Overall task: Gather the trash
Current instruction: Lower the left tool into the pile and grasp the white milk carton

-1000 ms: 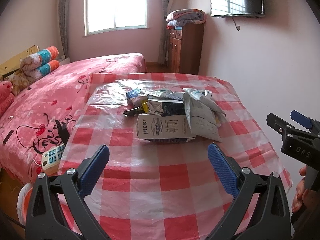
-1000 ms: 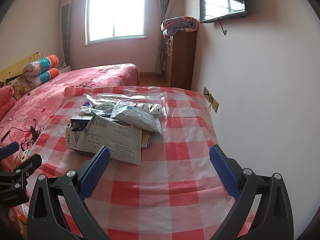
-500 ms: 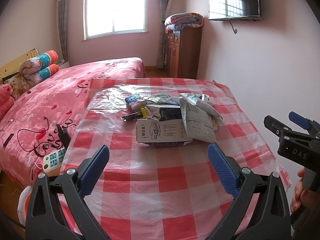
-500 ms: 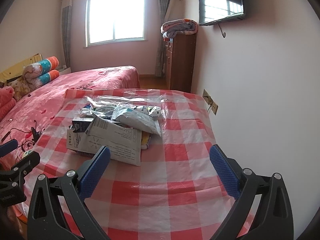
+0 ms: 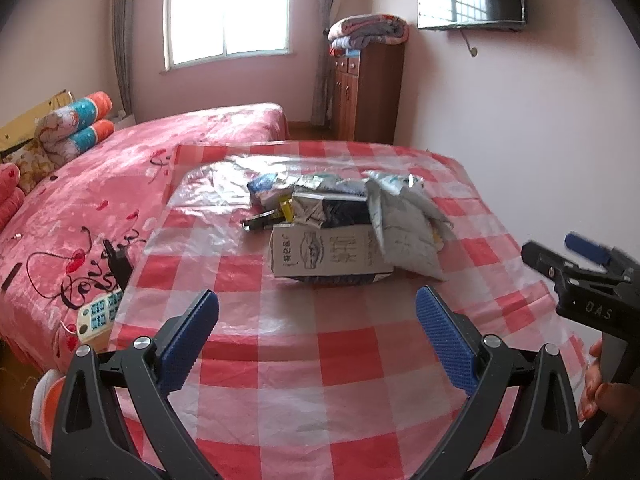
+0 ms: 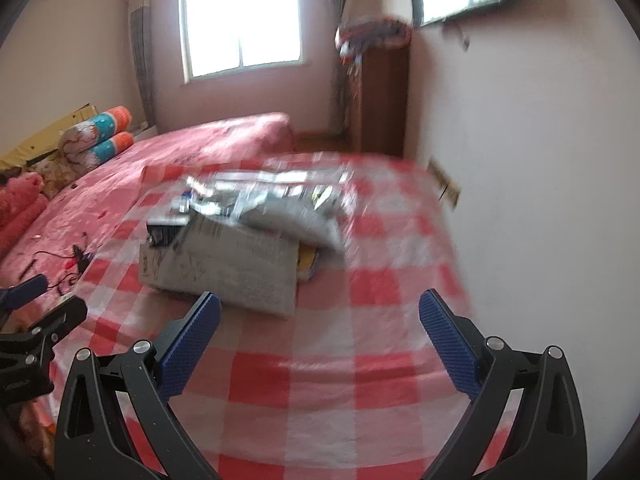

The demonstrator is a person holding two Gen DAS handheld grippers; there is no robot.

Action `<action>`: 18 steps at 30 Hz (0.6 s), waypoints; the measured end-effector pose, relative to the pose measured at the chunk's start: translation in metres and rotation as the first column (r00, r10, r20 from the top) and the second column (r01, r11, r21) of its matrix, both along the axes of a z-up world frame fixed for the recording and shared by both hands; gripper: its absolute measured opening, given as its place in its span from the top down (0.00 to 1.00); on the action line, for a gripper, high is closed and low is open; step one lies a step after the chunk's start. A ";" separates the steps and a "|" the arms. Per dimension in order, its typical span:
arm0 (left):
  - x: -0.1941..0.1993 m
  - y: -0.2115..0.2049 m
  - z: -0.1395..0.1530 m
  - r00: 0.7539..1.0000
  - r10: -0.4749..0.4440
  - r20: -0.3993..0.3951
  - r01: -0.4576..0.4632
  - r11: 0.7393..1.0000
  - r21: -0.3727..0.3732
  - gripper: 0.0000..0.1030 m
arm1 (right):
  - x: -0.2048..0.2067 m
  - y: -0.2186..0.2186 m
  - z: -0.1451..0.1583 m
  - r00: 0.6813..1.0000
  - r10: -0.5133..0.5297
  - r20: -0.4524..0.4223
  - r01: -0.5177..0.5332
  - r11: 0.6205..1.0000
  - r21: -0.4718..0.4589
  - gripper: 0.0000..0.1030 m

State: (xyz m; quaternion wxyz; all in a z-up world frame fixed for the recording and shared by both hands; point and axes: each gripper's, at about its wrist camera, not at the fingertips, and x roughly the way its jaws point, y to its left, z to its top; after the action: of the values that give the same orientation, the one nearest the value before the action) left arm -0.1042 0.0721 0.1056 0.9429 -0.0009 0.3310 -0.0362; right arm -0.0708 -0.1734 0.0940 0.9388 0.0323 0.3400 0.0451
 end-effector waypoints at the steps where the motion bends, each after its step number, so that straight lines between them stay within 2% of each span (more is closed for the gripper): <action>1: 0.004 0.003 -0.004 1.000 0.001 -0.007 -0.001 1.000 -0.007 0.04 | 0.005 -0.004 -0.008 0.999 0.008 -0.032 -0.007 0.999 0.033 0.05; 5: 0.021 0.014 -0.018 0.999 0.012 -0.044 -0.014 0.999 -0.032 0.04 | 0.020 -0.014 -0.027 0.995 0.041 -0.091 -0.030 0.993 0.117 0.05; 8: 0.037 0.023 -0.028 0.997 0.021 -0.080 -0.027 0.997 -0.071 0.04 | 0.029 -0.015 -0.030 0.994 0.063 -0.086 -0.051 0.990 0.130 0.05; 13: 0.062 0.036 -0.041 0.989 0.017 -0.149 -0.042 0.985 -0.170 0.04 | 0.046 -0.007 -0.035 0.984 0.159 -0.074 -0.147 0.978 0.146 0.05; 18: 0.084 0.035 -0.023 0.994 -0.014 -0.111 -0.008 0.981 -0.196 0.04 | 0.063 0.005 -0.045 0.963 0.252 -0.096 -0.230 0.954 0.194 0.05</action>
State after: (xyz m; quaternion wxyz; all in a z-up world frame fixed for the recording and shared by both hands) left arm -0.0199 0.1070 0.0821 0.9181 -0.0953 0.3783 -0.0701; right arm -0.0075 -0.1679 0.0489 0.8973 0.0784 0.3917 0.1880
